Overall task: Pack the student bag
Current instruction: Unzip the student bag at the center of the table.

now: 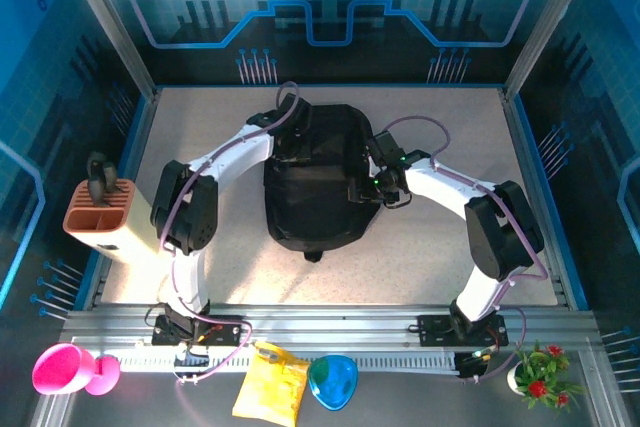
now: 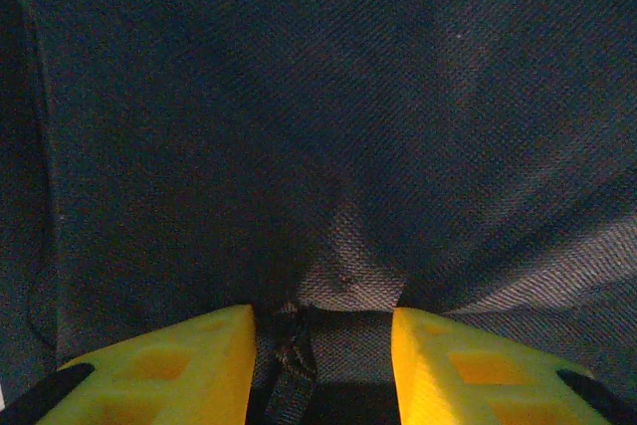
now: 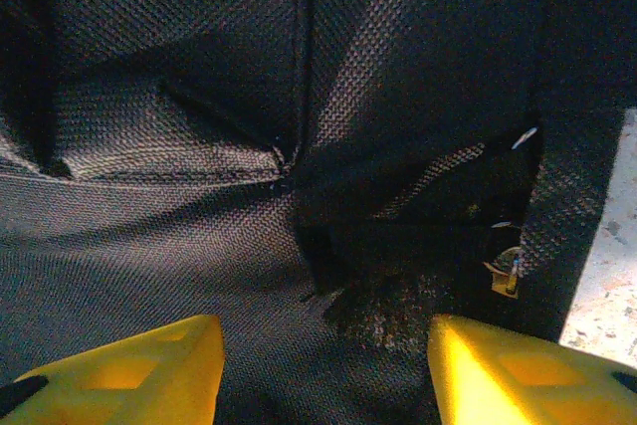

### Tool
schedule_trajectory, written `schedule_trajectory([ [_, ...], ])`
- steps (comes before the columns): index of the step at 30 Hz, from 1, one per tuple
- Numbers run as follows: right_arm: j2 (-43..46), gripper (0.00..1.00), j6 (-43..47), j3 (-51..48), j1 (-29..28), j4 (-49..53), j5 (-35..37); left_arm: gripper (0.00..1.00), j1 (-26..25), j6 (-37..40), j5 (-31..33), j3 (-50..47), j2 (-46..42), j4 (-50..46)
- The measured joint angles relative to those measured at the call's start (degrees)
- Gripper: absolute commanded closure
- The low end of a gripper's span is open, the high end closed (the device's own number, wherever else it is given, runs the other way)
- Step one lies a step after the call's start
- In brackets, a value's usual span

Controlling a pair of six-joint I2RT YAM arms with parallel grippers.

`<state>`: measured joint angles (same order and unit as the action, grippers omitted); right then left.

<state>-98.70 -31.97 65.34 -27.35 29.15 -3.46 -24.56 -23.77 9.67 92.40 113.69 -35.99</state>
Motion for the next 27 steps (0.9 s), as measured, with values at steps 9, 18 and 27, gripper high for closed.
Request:
schedule_trajectory([
  [9,-0.31,0.44,-0.17,0.00,0.00,-0.04,0.20,0.92,0.02,0.44,1.27,0.79,0.85,-1.73],
  [18,-1.73,0.48,-0.85,0.00,0.00,-0.02,3.23,1.00,0.09,0.37,6.80,0.13,0.57,-1.88],
  [27,-1.99,0.48,-1.16,0.02,0.26,-0.07,6.43,1.00,4.70,-0.33,9.44,-8.59,-6.03,-1.81],
])
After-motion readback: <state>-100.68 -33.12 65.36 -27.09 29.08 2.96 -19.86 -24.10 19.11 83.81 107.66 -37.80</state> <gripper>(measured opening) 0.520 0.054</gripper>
